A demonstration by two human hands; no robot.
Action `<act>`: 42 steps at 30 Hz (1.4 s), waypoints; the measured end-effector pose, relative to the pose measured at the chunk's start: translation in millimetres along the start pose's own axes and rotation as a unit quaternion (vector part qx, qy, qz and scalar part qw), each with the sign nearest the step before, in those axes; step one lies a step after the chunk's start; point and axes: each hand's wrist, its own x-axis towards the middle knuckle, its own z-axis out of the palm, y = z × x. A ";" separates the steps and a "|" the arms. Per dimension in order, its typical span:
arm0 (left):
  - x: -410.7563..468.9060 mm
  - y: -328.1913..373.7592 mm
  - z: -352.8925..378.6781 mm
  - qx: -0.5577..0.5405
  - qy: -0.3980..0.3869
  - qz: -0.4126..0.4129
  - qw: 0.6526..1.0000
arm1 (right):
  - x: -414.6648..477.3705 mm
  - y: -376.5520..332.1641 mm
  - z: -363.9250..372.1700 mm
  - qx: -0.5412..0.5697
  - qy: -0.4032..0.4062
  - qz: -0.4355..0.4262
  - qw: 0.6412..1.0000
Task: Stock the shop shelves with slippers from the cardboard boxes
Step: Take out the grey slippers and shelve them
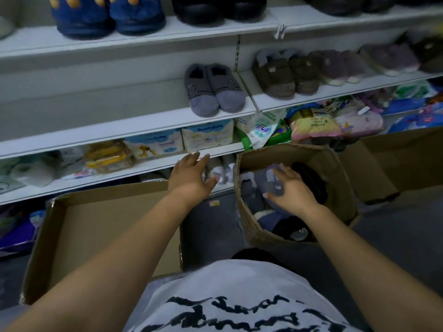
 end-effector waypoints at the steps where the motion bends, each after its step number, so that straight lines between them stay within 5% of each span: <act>1: -0.1 3.0 1.6 0.003 -0.004 0.002 1.000 | -3.0 6.6 2.7 0.002 -0.007 0.006 1.000; 10: 21.7 54.3 52.5 0.033 -0.071 0.008 0.997 | -6.8 79.1 -4.5 0.043 -0.022 0.041 0.998; 24: 50.1 137.7 163.9 0.016 -0.181 -0.128 0.975 | 70.1 206.6 -20.6 0.116 -0.153 0.055 0.980; 33: 101.0 127.7 234.7 -0.006 -0.241 -0.239 0.941 | 113.2 221.1 73.6 0.303 -0.184 0.166 0.920; 37: 104.0 121.6 261.2 -0.054 -0.198 -0.302 0.931 | 135.8 226.0 107.8 0.364 -0.209 0.228 0.879; 42: 87.6 114.8 278.4 -0.102 -0.116 -0.286 0.946 | 148.8 249.9 171.0 0.440 -0.203 0.260 0.835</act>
